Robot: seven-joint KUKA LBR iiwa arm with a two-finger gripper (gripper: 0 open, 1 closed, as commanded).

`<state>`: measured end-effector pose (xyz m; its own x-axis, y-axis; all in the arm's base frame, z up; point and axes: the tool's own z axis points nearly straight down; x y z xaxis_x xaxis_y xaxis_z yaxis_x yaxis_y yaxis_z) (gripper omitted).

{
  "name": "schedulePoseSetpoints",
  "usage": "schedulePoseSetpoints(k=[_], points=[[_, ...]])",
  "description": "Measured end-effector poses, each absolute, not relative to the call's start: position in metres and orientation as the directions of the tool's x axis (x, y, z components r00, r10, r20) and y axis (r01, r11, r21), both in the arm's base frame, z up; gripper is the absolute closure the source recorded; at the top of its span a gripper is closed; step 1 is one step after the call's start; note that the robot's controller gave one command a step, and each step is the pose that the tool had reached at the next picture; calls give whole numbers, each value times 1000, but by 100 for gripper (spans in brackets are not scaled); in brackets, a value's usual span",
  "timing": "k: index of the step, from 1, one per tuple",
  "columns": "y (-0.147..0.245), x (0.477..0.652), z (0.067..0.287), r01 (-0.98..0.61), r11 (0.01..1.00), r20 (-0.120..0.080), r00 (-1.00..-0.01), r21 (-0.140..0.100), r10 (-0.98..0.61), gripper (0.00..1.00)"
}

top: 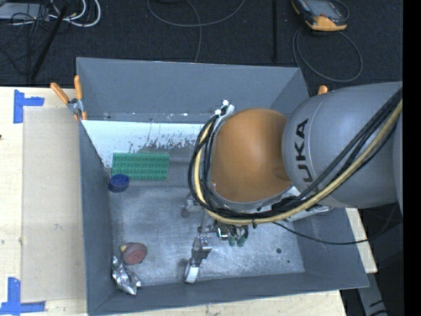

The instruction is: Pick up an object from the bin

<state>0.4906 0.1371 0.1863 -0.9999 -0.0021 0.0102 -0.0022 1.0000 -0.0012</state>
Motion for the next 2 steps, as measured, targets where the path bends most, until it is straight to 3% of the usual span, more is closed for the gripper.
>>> schedulePoseSetpoints(k=[1,2], points=[[44,483,72,-185,983,-13,-983,1,-185,0],[-19,531,76,-170,985,-6,-985,-4,-170,0]])
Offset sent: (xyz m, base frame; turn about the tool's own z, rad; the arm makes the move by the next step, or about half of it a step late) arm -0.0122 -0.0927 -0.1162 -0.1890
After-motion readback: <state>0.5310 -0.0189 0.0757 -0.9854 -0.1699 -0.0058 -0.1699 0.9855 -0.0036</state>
